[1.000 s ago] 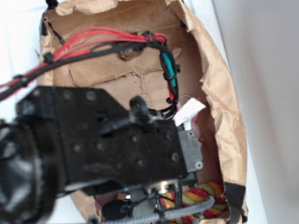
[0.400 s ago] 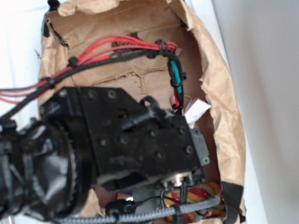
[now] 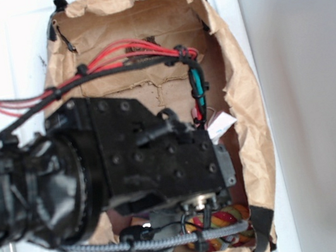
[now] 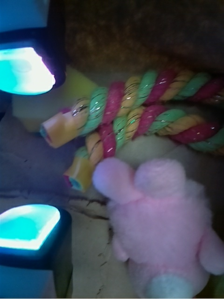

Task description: Grab the multicolored rope.

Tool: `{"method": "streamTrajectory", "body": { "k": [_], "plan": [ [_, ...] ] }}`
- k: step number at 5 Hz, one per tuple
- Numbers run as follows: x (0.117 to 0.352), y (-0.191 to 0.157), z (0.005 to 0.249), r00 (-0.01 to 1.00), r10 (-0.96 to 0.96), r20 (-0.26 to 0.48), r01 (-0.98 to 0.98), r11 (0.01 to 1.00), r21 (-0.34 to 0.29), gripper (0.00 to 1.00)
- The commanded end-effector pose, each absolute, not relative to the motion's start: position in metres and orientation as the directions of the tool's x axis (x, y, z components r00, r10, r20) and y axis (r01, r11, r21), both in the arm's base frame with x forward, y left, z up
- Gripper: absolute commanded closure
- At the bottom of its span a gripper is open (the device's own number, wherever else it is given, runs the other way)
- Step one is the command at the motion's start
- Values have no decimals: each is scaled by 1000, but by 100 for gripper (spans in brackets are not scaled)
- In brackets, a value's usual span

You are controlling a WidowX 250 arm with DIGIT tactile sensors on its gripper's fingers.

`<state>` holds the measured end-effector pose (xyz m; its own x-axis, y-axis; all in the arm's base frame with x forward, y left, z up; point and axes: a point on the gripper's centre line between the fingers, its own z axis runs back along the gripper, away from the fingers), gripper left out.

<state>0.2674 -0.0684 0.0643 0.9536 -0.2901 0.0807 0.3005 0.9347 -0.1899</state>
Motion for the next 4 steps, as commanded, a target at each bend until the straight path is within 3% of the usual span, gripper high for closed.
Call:
{"method": "streamTrajectory", "body": {
  "k": [1,2,4],
  "plan": [
    [284,-85,64,926,-264,271,314,935,-164,0],
    [289,-85,60,919,-248,308,310,935,-173,0],
    [292,-91,48,920,-250,301,312,932,-182,0]
  ]
}}
